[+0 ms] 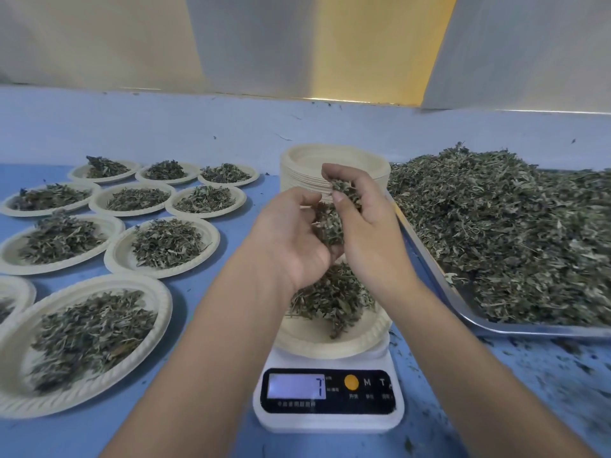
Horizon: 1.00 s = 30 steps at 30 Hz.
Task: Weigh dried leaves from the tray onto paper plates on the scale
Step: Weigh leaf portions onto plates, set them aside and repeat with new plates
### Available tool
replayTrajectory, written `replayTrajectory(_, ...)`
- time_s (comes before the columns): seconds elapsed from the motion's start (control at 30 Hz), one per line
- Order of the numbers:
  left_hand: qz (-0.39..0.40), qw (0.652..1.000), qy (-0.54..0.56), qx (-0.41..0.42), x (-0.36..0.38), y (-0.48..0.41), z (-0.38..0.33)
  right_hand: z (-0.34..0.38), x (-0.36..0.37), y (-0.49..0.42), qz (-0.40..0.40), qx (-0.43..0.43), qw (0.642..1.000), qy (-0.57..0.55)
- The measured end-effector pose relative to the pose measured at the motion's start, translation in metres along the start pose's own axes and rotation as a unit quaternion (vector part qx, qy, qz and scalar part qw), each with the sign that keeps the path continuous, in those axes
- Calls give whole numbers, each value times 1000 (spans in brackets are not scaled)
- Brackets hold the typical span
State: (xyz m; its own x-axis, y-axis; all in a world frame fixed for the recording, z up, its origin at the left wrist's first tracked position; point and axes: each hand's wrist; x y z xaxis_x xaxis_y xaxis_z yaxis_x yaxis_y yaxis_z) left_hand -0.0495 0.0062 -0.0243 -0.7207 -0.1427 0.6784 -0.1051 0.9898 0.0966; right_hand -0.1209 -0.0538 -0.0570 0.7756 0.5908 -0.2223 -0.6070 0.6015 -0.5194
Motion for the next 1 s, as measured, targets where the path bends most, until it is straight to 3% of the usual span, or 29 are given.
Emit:
replayTrajectory(0.27, 5, 984, -174, 30, -13, -1, -7, -2, -6, 1, 25, 19, 999, -39)
replayTrajectory(0.5, 14, 979, -203, 10, -25, -1, -13, -7, -14, -6, -17, 87, 970, -228)
replayTrajectory(0.7, 14, 983, -183, 14, -25, -2, -12, -9, -11, -7, -17, 89, 953, -288)
replayTrajectory(0.83, -10, 993, -110, 40, -21, -3, -8, -5, -10, -5, -23, 93, 938, -334)
replayTrajectory(1.0, -37, 997, -19, 72, 2, -18, 8, 1, -14, -5, -107, 102, 910, -388)
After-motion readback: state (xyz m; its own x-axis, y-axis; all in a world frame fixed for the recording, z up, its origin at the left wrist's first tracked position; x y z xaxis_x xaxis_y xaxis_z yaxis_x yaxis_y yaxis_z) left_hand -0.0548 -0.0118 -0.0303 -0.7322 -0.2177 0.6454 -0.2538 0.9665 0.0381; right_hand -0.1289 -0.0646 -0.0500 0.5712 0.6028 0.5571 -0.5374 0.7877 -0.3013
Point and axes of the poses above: each hand's wrist, its own y-axis away from the middle knuckle, its own x-axis out of the palm, z = x × y, and after that the axes turned 12 degrees about z, right-handed
